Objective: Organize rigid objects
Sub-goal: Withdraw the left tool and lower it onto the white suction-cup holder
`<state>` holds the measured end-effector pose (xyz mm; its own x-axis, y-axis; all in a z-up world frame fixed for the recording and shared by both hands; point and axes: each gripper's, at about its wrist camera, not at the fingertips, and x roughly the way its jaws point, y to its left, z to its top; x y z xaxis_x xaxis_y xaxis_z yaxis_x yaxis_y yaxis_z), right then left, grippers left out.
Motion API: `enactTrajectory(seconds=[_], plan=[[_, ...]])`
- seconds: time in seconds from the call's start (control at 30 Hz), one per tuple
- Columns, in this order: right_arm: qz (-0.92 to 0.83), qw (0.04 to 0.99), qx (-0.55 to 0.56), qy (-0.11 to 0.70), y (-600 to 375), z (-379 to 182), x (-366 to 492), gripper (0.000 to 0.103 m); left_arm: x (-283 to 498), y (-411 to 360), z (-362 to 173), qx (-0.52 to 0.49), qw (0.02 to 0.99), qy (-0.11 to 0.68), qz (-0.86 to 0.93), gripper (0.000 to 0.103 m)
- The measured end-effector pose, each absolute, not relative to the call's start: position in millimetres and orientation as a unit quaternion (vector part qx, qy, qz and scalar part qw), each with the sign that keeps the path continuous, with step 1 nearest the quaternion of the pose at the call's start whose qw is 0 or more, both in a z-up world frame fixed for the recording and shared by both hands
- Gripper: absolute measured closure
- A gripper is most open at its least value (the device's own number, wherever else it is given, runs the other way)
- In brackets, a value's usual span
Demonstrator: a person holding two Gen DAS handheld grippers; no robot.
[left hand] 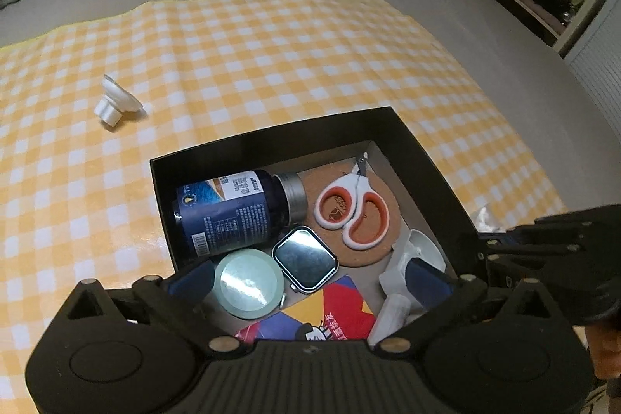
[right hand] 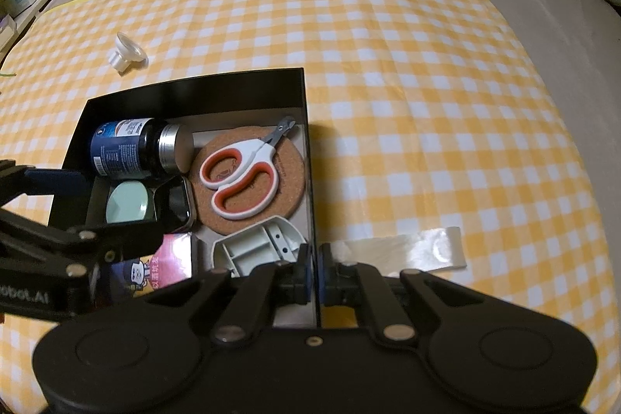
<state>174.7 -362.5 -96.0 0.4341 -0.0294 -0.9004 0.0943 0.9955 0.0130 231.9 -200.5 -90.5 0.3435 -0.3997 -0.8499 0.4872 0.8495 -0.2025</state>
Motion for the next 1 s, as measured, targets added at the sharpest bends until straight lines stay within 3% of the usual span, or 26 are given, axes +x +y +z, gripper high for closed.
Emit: enactTrajectory(seconds=[0.43, 1.0], plan=[[-0.037, 0.846, 0.031, 0.53, -364, -96, 175, 0.099, 214, -191, -63, 0.045, 0.826, 0.477, -0.297, 0.0], [-0.035, 0.848, 0.034, 0.528, -363, -96, 171, 0.099, 232, -151, 23, 0.066, 0.894, 0.342, -0.282, 0.0]])
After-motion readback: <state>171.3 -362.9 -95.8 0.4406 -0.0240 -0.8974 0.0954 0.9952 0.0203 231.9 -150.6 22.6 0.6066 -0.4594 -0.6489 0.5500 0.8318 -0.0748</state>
